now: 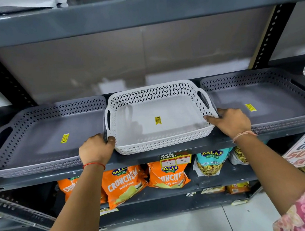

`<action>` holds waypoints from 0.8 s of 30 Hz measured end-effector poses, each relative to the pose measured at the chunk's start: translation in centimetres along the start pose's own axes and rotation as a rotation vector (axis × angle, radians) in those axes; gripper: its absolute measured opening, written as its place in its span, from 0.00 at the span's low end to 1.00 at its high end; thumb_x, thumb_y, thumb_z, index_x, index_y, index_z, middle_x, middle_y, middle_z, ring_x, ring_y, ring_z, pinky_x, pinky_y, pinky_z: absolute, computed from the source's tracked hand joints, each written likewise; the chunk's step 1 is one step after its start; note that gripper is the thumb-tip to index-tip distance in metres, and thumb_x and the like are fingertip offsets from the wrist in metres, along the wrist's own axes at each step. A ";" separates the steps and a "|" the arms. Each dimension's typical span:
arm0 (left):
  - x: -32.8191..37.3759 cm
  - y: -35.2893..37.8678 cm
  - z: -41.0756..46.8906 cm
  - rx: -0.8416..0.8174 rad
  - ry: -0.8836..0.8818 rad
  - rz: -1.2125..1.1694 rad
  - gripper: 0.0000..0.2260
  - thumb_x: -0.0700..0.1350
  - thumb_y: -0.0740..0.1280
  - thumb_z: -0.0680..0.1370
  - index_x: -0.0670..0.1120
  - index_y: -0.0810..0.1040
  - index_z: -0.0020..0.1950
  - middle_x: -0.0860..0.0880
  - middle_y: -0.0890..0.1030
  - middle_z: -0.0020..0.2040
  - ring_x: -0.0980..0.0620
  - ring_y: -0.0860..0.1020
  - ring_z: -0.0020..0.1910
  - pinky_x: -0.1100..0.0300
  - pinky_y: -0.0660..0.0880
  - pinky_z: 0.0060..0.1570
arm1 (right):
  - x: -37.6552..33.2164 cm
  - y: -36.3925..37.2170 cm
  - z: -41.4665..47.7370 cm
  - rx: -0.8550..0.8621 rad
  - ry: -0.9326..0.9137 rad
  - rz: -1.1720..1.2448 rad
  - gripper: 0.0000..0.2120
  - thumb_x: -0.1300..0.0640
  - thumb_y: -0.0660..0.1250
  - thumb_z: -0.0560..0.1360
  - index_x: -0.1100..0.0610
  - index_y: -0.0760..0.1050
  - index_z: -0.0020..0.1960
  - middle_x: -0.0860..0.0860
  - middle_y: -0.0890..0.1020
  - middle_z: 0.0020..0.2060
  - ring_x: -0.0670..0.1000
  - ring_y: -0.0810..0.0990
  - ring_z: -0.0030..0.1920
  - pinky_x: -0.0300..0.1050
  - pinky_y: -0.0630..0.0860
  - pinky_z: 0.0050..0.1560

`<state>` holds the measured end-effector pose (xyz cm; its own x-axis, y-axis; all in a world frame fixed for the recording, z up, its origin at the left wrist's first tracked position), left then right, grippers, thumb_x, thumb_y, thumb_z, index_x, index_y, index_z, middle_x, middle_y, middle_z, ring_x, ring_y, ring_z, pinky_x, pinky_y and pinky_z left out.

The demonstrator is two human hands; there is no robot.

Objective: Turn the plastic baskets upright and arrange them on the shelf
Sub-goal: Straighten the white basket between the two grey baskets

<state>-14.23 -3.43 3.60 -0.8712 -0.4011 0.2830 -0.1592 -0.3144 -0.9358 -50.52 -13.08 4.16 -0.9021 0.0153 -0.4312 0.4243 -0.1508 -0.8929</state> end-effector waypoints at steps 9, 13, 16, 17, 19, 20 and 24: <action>0.0 0.1 -0.1 -0.024 -0.016 -0.021 0.18 0.49 0.59 0.74 0.43 0.64 0.27 0.47 0.64 0.24 0.43 0.68 0.29 0.60 0.62 0.31 | -0.2 -0.3 -0.1 -0.023 0.001 -0.022 0.19 0.40 0.66 0.68 0.53 0.80 0.48 0.59 0.79 0.35 0.62 0.80 0.42 0.45 0.71 0.37; -0.1 0.1 0.0 -0.020 -0.011 -0.017 0.17 0.49 0.59 0.75 0.42 0.66 0.29 0.48 0.63 0.24 0.43 0.67 0.28 0.61 0.60 0.30 | -0.2 -0.4 -0.1 -0.048 0.015 -0.026 0.16 0.46 0.68 0.65 0.51 0.80 0.50 0.56 0.77 0.34 0.61 0.79 0.41 0.45 0.71 0.38; 0.0 0.0 0.0 -0.022 -0.014 -0.009 0.18 0.48 0.59 0.75 0.44 0.63 0.26 0.48 0.63 0.23 0.43 0.67 0.28 0.60 0.61 0.30 | -0.2 -0.3 -0.1 -0.063 0.009 -0.045 0.17 0.46 0.69 0.64 0.49 0.78 0.52 0.57 0.81 0.39 0.61 0.79 0.43 0.45 0.71 0.38; 0.0 0.0 0.0 -0.023 -0.014 -0.008 0.19 0.48 0.59 0.75 0.44 0.62 0.26 0.48 0.63 0.23 0.43 0.67 0.28 0.60 0.61 0.30 | -0.2 -0.3 -0.1 -0.065 0.010 -0.042 0.18 0.46 0.69 0.64 0.49 0.78 0.52 0.57 0.81 0.38 0.61 0.79 0.43 0.45 0.71 0.38; 0.0 0.0 0.0 -0.024 -0.019 -0.007 0.19 0.48 0.59 0.75 0.45 0.62 0.25 0.47 0.63 0.23 0.44 0.66 0.26 0.60 0.61 0.30 | -0.2 -0.3 -0.1 -0.075 0.011 -0.035 0.18 0.47 0.69 0.63 0.49 0.77 0.52 0.56 0.80 0.38 0.61 0.79 0.43 0.45 0.71 0.38; 0.0 0.0 0.0 -0.023 -0.020 -0.004 0.19 0.48 0.59 0.75 0.45 0.61 0.25 0.48 0.63 0.23 0.45 0.65 0.25 0.61 0.60 0.29 | -0.2 -0.3 -0.1 -0.084 0.009 -0.035 0.18 0.47 0.69 0.63 0.49 0.77 0.52 0.56 0.81 0.39 0.60 0.79 0.43 0.45 0.71 0.38; 0.0 0.0 0.1 -0.011 -0.016 -0.004 0.19 0.48 0.58 0.75 0.45 0.62 0.25 0.48 0.63 0.23 0.46 0.64 0.25 0.62 0.58 0.28 | -0.2 -0.4 -0.2 -0.108 -0.004 -0.052 0.20 0.45 0.69 0.63 0.49 0.76 0.53 0.57 0.82 0.42 0.60 0.79 0.44 0.45 0.71 0.38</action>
<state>-14.22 -3.51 3.65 -0.8631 -0.4137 0.2897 -0.1675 -0.3066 -0.9370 -50.48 -12.87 4.57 -0.9234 0.0164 -0.3835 0.3826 -0.0422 -0.9230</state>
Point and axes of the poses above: each hand's wrist, its own z-axis towards the middle knuckle, its own y-axis out of the palm, x = y × z, the point moved 1 cm from there along z, towards the middle knuckle
